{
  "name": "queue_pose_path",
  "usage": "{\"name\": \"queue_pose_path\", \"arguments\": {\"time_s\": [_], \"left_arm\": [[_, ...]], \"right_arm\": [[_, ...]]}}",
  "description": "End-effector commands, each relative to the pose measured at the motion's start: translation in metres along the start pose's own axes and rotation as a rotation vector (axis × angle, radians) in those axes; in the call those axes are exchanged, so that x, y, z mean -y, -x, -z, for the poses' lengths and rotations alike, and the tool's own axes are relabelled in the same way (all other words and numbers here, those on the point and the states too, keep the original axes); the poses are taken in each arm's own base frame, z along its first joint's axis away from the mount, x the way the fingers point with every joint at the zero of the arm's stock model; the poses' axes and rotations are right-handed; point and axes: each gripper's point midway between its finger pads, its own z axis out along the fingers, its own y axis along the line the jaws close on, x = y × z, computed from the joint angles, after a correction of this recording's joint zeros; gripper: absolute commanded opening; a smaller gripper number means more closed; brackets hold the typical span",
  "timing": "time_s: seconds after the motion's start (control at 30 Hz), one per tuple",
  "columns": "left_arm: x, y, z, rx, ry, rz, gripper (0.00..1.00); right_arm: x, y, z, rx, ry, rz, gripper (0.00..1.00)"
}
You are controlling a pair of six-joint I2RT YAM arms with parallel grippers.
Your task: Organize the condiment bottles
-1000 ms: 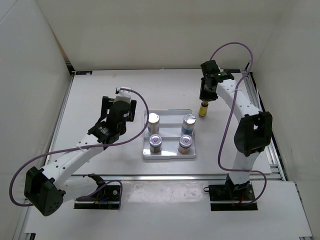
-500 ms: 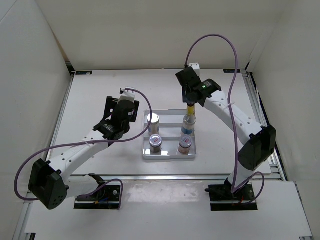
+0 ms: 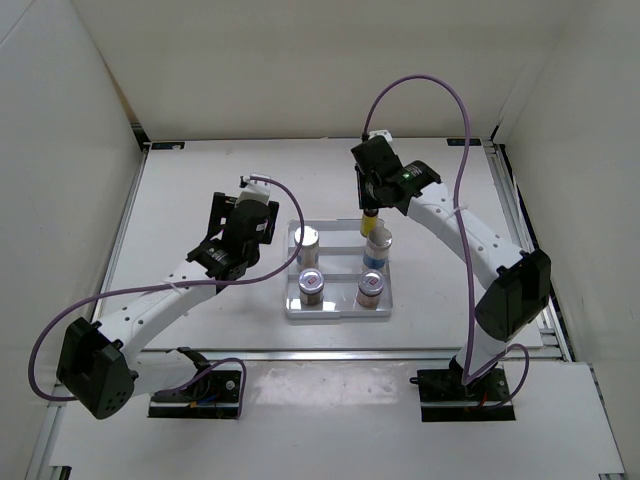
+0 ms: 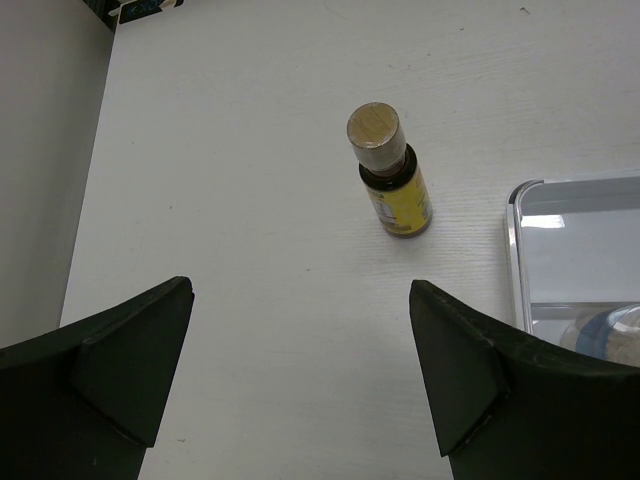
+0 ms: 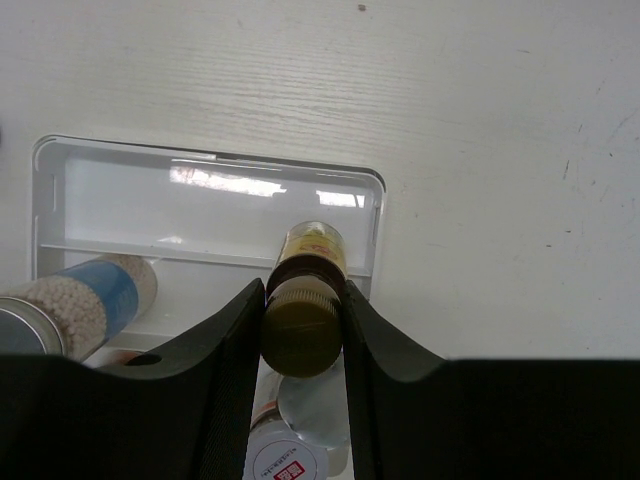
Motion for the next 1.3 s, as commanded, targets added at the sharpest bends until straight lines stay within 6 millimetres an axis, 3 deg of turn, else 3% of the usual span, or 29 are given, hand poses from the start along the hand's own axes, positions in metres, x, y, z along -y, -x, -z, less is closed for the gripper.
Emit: {"name": "queue_pose_path", "arguments": {"time_s": [0.0, 0.4, 0.9, 1.17, 1.27], "left_arm": [[-0.002, 0.021, 0.004, 0.041, -0.003, 0.035, 1.00], [-0.004, 0.023, 0.006, 0.048, -0.003, 0.041, 1.00], [-0.007, 0.025, 0.009, 0.055, -0.003, 0.047, 1.00], [-0.007, 0.025, 0.009, 0.055, -0.003, 0.047, 1.00], [-0.007, 0.025, 0.009, 0.055, -0.003, 0.047, 1.00]], "right_arm": [[-0.006, 0.021, 0.007, 0.076, 0.036, -0.013, 0.00], [-0.004, 0.021, 0.005, 0.067, 0.036, -0.016, 0.00], [-0.016, -0.014, -0.046, -0.085, 0.053, 0.036, 0.00], [-0.006, -0.002, -0.052, -0.048, -0.010, 0.025, 0.00], [-0.004, -0.005, -0.064, -0.067, -0.023, 0.025, 0.00]]}}
